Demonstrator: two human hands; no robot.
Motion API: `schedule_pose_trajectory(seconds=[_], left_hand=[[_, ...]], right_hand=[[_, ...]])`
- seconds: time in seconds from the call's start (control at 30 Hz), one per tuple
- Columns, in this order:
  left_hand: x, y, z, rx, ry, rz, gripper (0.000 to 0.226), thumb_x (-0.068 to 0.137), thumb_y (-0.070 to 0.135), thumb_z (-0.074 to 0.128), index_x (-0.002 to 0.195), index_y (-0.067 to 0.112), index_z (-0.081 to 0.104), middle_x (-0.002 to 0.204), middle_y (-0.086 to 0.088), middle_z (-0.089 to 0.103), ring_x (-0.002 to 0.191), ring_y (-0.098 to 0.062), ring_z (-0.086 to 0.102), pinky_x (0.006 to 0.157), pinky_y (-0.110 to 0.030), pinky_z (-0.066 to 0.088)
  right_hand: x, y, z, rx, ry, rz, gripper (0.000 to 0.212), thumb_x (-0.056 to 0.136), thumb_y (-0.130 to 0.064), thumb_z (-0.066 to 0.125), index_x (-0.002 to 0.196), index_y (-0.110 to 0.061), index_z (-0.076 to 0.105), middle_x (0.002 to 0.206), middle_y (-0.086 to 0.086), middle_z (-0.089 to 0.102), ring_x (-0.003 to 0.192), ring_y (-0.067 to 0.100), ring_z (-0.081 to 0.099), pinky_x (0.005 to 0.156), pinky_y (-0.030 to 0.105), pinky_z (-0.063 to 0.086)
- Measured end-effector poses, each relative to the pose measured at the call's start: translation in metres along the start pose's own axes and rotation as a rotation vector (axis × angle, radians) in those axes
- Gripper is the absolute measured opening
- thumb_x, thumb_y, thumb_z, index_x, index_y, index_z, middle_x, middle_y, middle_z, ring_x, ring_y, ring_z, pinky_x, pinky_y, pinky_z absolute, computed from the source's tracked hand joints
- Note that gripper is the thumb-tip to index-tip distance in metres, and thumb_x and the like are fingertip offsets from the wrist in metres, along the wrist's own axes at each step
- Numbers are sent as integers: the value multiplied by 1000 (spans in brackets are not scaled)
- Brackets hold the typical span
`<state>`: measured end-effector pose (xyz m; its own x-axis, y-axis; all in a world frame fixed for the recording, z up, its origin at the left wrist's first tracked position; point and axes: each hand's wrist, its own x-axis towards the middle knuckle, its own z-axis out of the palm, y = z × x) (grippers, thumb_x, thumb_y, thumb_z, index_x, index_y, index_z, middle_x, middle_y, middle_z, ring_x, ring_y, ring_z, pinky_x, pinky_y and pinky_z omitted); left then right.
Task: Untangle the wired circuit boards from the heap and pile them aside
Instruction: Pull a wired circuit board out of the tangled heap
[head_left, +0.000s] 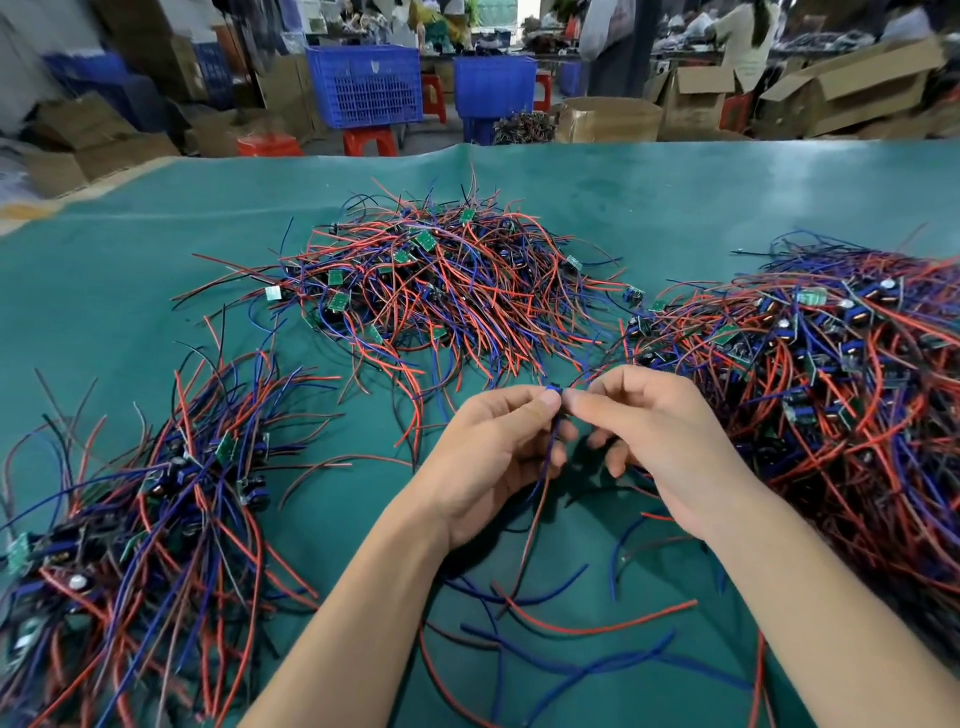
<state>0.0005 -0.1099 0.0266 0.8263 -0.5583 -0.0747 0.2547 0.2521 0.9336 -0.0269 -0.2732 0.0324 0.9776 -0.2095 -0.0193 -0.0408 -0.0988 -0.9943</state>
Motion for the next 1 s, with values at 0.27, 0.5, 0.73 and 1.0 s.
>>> schedule_pose_trajectory(seconds=[0.27, 0.5, 0.73, 1.0], left_hand=[[-2, 1, 0, 21, -42, 12, 17, 100, 18, 50, 95, 10, 64, 75, -5, 62, 55, -9, 48, 61, -21, 39], [-1, 0, 1, 11, -37, -3, 20, 100, 18, 52, 86, 12, 66, 72, -5, 60, 53, -10, 48, 59, -20, 38], [1, -2, 0, 29, -30, -12, 23, 100, 18, 51, 108, -1, 61, 69, -3, 60, 54, -11, 46, 57, -20, 37], [-1, -2, 5, 26, -105, 0, 28, 98, 13, 52, 78, 12, 71, 76, -13, 55, 55, -11, 36, 51, -16, 29]], right_hand=[[0, -2, -1, 255, -142, 139, 37, 61, -31, 84, 94, -15, 83, 77, 4, 67, 66, 14, 51, 52, 22, 31], [0, -2, 1, 318, -134, 133, 33, 59, -27, 83, 88, -11, 79, 74, 5, 63, 68, 18, 49, 55, 26, 31], [-1, -2, 3, 250, 11, 45, 5, 87, -9, 74, 83, -6, 75, 65, 6, 65, 59, 14, 51, 45, 22, 31], [2, -2, -3, -346, 345, -346, 21, 91, -19, 76, 71, -19, 68, 70, -6, 66, 62, 10, 56, 67, 25, 43]])
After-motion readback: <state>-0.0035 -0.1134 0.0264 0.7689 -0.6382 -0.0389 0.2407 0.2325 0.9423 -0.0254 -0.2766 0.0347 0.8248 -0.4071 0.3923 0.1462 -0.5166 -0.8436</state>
